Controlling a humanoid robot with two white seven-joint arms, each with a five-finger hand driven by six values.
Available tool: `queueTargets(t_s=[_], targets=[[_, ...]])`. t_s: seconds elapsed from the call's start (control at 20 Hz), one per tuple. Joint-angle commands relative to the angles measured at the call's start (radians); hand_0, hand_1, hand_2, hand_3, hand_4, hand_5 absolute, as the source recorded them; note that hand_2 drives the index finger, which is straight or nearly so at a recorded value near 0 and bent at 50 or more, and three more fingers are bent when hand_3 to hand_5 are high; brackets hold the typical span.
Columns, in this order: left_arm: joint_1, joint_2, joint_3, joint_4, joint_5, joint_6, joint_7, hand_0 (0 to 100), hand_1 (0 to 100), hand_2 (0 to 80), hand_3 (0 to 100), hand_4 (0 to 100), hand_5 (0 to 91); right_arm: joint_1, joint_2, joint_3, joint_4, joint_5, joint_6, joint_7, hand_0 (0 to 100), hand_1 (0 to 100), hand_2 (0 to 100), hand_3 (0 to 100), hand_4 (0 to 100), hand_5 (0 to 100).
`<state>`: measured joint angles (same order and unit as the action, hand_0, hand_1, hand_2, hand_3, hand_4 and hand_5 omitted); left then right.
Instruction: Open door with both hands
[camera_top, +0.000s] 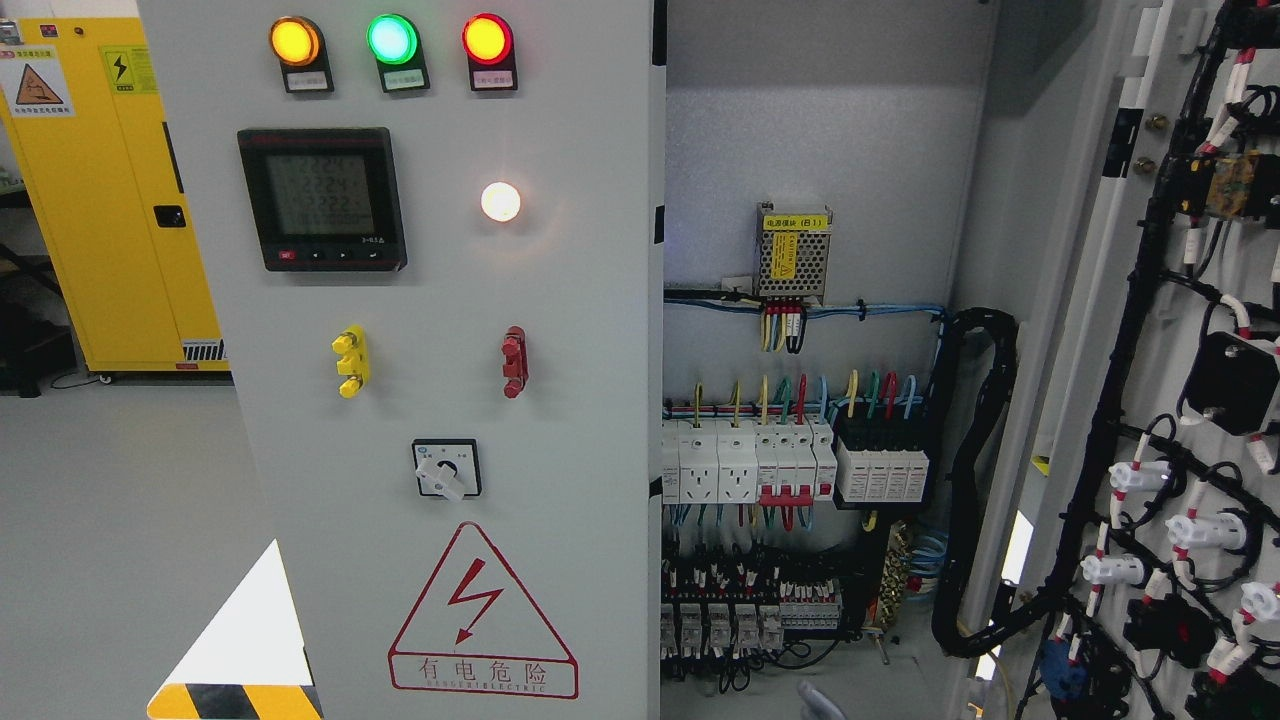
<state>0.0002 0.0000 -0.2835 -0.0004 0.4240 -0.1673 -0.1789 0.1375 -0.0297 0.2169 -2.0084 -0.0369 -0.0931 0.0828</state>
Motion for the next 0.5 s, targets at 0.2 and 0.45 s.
queueTargets(t_s=[0.2,0.45], targets=[[0.004,-0.012,0.001,-0.021,0.001,0.003,0.001,0,0,0.0,0,0,0.0,-0.301,0.086,0.015,0.060,-0.001,0.145,0.000,26,0,0,0,0,0],[0.003,-0.017,0.001,-0.021,0.001,0.002,-0.001,0,0,0.0,0,0,0.0,-0.449,0.106,0.012,0.187,-0.003,0.188,0.000,26,0,0,0,0,0]])
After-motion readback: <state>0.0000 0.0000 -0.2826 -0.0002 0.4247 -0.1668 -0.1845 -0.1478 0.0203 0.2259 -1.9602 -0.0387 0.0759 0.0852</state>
